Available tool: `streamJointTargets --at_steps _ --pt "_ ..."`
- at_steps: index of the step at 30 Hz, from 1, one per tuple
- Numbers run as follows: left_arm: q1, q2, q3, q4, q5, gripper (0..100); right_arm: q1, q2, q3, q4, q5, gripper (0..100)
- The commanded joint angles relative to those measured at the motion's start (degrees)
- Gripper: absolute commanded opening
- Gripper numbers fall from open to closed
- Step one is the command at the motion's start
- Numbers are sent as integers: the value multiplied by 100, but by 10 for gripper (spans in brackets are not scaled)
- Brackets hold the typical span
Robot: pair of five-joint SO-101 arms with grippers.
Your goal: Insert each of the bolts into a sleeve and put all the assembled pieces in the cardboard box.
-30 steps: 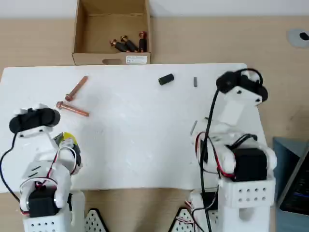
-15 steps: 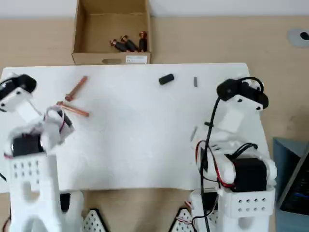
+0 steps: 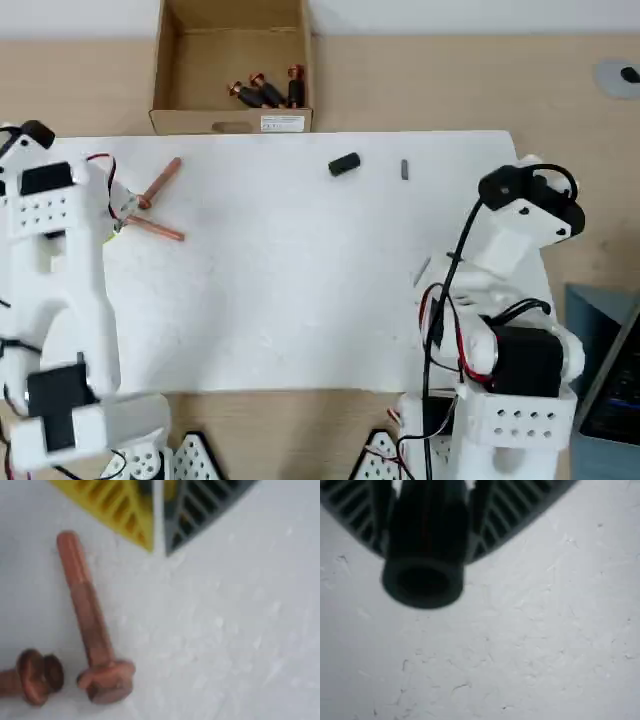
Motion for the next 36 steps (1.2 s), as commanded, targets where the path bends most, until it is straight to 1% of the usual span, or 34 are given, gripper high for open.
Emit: streamJointTargets --at_steps 1,3,5,21,27,29,32,33,36 --pt "132 382 -545 44 97 79 66 -84 101 -132 35 9" --pt "158 602 -633 44 202 125 66 -84 242 -176 26 9" --pt "202 769 -738 44 211 143 66 -84 400 -237 26 9" --pt "176 2167 -1582 0 211 142 66 -84 541 -299 62 9" --pt "185 2738 -1908 0 369 142 66 -84 541 -299 62 9" --pt "176 2905 -1996 0 369 124 66 -84 541 -299 62 9" --pt "167 3108 -2101 0 343 16 57 -84 541 -299 62 9" --pt "167 3143 -2110 9 343 0 57 -84 541 -299 62 9" --pt "167 3169 -2110 26 343 4 40 -84 541 -299 70 9"
